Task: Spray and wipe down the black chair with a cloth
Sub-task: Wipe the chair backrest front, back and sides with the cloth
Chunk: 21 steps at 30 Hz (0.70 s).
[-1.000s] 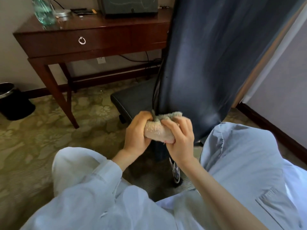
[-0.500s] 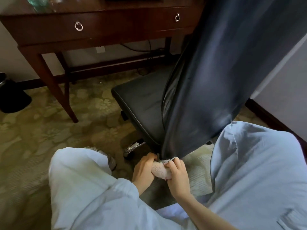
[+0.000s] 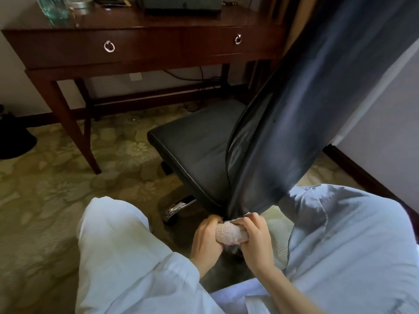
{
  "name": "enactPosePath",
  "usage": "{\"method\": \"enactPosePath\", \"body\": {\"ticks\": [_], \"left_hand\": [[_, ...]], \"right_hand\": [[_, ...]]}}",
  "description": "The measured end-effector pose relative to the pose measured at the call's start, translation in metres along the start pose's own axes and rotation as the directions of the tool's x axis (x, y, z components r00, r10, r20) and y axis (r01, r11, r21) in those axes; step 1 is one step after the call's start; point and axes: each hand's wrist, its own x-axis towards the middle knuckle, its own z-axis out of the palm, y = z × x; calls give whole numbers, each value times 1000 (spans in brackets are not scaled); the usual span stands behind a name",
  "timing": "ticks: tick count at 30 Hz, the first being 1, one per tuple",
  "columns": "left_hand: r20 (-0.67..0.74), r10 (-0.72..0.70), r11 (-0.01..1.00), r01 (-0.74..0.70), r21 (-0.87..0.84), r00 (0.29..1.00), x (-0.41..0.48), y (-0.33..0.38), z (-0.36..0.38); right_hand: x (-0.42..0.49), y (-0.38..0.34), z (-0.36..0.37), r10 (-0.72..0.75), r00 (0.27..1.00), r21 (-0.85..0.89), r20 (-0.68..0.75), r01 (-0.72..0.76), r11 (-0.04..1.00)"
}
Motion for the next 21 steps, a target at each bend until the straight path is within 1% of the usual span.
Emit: {"method": "enactPosePath", "body": {"ticks": [2, 4, 5, 7, 9, 11, 15, 18, 21], "left_hand": [[-12, 139, 989, -140, -57, 990, -4, 10, 0], [-38, 254, 961, -257, -98, 966, -11, 29, -8], [-80, 306, 943, -314, -110, 949, -9, 38, -10], [-169, 431, 885, -452, -113, 886, -5, 63, -22], [-234, 549, 803, -584, -118, 802, 1, 95, -36], [-303, 636, 725, -684, -80, 710, 4, 130, -53], [-405, 745, 575, -818, -12, 530, 8, 204, -85], [-470, 760, 507, -862, -2, 449, 13, 260, -104], [-488, 794, 426, -904, 21, 363, 15, 303, -115]], "right_hand": [[1, 0, -17, -21, 999, 16, -45, 22, 1000], [5, -4, -38, -89, 985, 16, -146, 92, 996], [8, -8, -50, -128, 970, -1, -205, 131, 991], [19, -18, -76, -188, 928, -16, -321, 193, 981], [33, -31, -107, -260, 871, -27, -416, 274, 961], [48, -45, -141, -327, 816, -58, -478, 342, 938], [76, -77, -211, -412, 684, -126, -602, 428, 895], [101, -98, -261, -474, 581, -200, -662, 473, 858], [119, -108, -301, -528, 501, -284, -685, 484, 828]]}}
